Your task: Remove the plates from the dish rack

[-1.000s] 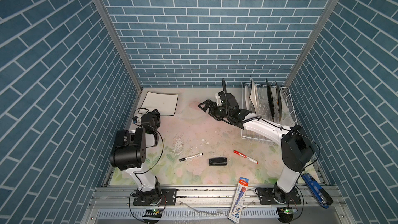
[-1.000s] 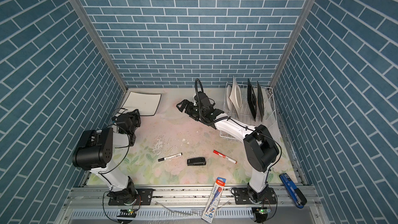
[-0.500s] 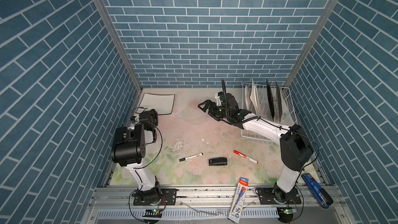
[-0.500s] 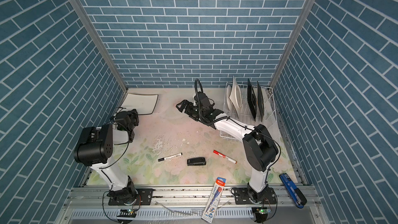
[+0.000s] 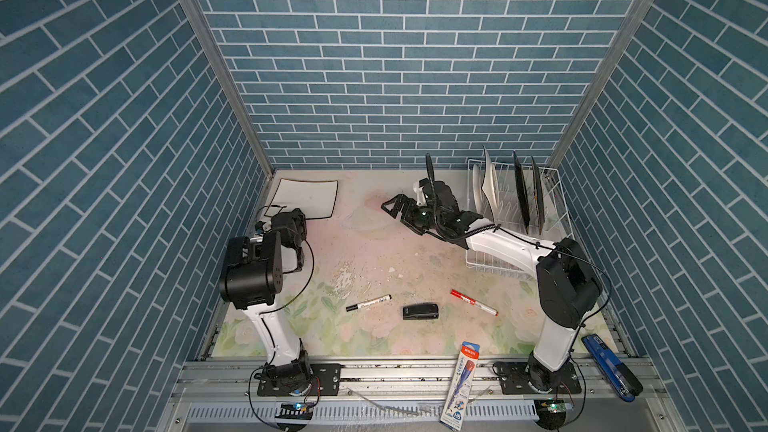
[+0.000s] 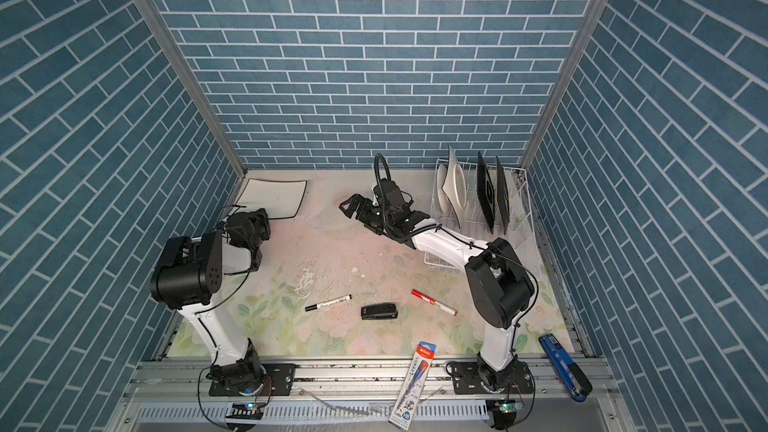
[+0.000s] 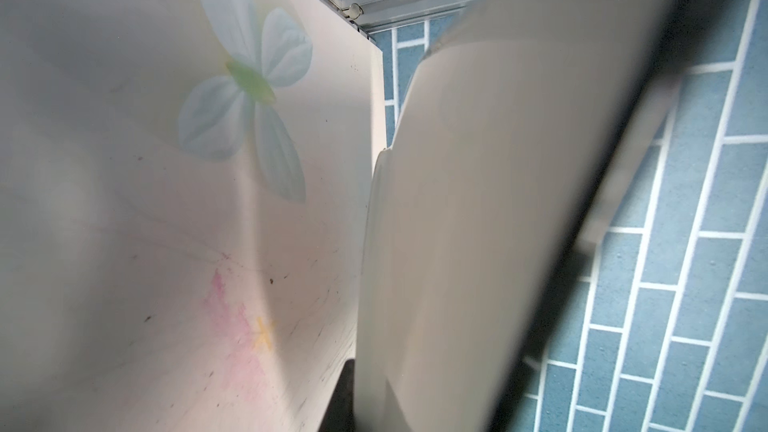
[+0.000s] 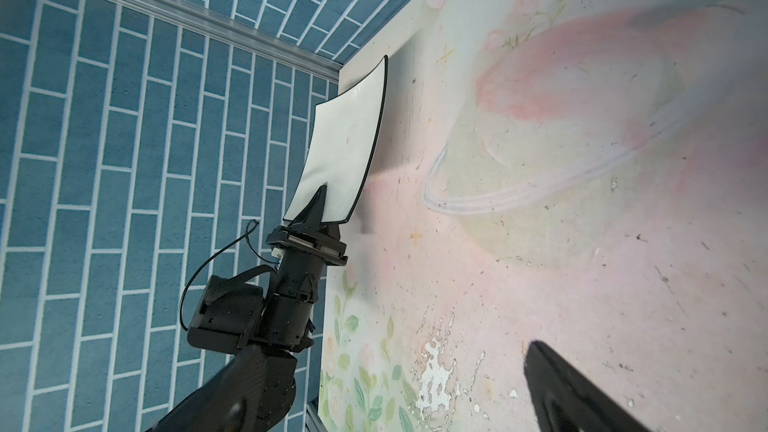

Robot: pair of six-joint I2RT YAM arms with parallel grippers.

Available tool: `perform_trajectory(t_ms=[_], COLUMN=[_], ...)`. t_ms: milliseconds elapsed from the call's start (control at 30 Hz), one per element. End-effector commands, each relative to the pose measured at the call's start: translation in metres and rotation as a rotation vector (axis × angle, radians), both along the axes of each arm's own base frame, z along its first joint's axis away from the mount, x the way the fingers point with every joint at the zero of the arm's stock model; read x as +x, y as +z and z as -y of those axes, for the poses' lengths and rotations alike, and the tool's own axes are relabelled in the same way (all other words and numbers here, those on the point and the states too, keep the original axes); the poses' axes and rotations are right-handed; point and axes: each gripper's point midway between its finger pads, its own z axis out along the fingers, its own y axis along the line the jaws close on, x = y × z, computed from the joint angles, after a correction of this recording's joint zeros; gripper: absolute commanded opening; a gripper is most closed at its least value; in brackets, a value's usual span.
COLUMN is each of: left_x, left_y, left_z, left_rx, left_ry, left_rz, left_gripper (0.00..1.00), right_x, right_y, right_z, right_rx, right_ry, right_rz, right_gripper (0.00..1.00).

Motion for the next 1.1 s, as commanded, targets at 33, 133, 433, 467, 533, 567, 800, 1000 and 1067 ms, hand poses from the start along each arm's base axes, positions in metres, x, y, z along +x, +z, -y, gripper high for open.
perform_trajectory(t_ms=[33,133,433,467,533,567,800,1000,1067], left_x=[0.021,0.022,0.027,0.027,0.027,0.027,0.028,0.028,0.028], left_y=[0.082,0.080,0.076,0.075,0.074,0.073,0.062,0.059,0.059], left_z=[-0.005,-0.005,-0.007,-0.008,-0.008,-0.009,-0.010,-0.013,-0.014], left_rx=[0.043,0.042,0.038,0.039,0.041,0.041,0.036,0.039,0.039], left_ry=[-0.002,-0.002,-0.005,-0.003,-0.002,-0.001,0.001,0.009,0.012], left_rz=[0.284,0.277,0.271,0.270,0.270,0.266,0.252,0.249,0.249], left_gripper=[0.00,0.00,0.00,0.00,0.00,0.00,0.00,0.00,0.00], right_x=[0.005,0.004,0.004,0.004,0.004,0.004,0.004,0.004,0.004], right_y=[0.017,0.016,0.013,0.013,0.012,0.011,0.006,0.001,-0.002], right_z=[-0.009,-0.009,-0.010,-0.010,-0.010,-0.010,-0.011,-0.013,-0.014], right_rx=[0.039,0.039,0.035,0.035,0.034,0.033,0.034,0.038,0.037], right_ry=[0.015,0.017,0.022,0.022,0.022,0.023,0.017,0.021,0.022], right_rz=[0.025,0.021,0.015,0.015,0.012,0.012,-0.006,-0.020,-0.025], right_gripper=[0.98,0.98,0.98,0.98,0.98,0.98,0.97,0.97,0.97])
